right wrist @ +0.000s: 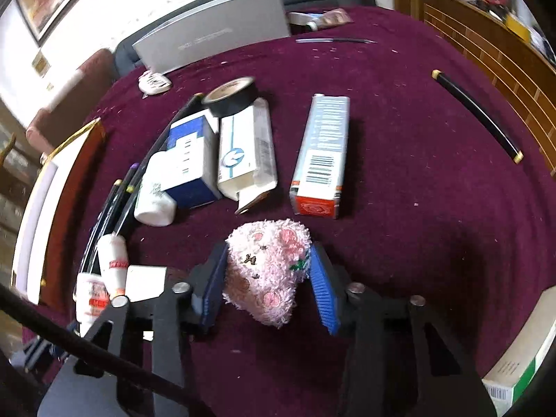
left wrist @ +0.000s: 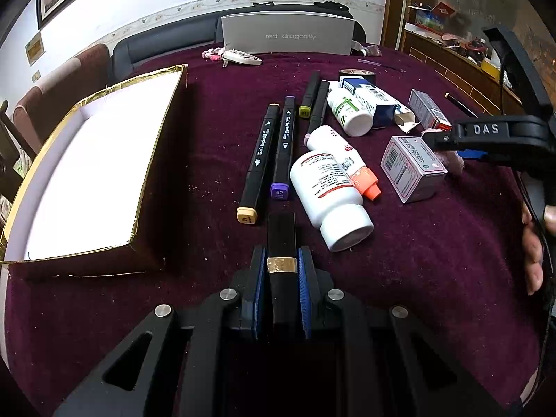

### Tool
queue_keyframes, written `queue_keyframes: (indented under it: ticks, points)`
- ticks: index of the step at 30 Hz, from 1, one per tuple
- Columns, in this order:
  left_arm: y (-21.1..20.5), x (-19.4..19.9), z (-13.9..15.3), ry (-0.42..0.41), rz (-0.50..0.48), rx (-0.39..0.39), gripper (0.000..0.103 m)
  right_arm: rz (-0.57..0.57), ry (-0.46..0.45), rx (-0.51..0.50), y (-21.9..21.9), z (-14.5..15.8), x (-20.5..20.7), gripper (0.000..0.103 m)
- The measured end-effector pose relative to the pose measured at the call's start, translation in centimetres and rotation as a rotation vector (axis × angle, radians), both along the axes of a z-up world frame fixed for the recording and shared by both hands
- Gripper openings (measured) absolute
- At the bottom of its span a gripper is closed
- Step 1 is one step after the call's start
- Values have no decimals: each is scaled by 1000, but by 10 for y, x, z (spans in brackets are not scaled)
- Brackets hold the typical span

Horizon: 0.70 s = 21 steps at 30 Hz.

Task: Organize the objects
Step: 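Grasp the pink pom-pom with the right gripper while the left gripper holds the lipstick, then carry the pom-pom and lipstick into the white tray box and release both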

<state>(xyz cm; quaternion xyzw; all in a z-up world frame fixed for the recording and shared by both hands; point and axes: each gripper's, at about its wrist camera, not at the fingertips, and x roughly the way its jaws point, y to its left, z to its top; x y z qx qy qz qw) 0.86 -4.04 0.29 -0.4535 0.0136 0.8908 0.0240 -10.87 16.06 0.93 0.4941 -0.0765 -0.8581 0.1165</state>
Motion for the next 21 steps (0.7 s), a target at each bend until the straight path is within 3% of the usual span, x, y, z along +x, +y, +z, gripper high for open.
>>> queue_keyframes:
  ticks: [11,21]
  points:
    - [-20,6,5,0,0,148,14,44,129,-54,10,39,41,39]
    - [-67,29,31,70,70,220,14,197,158,-106,-47,62,49,39]
